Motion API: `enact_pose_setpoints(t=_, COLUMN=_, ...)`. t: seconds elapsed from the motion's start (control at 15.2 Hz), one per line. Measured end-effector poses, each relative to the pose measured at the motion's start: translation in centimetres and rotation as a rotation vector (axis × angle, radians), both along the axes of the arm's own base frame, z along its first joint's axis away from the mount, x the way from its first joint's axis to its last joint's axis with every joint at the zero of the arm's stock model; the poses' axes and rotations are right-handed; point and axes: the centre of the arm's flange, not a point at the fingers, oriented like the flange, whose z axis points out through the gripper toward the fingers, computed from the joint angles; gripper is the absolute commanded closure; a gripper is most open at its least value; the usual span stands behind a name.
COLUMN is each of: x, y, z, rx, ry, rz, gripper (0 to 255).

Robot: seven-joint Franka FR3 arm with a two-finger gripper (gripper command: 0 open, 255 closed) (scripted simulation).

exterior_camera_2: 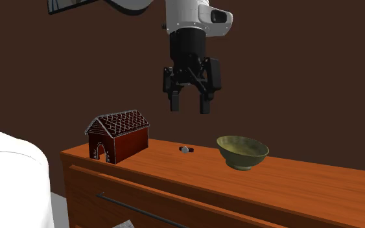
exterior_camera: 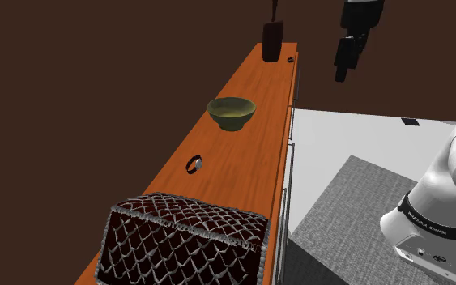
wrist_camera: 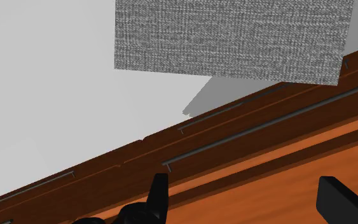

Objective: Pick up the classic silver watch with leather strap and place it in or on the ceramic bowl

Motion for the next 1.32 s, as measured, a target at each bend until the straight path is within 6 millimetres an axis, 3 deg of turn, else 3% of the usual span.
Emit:
enact_pose_setpoints(t=0.2, x=0.7, y=1.1, z=-0.7, rx=0.0, ry=-0.002, rz=-0.015, gripper=0)
enact_pose_setpoints(t=1.32, x=12.3, y=17.0, z=-10.0, rx=0.002, ry=-0.034, rz=-0.232, gripper=0)
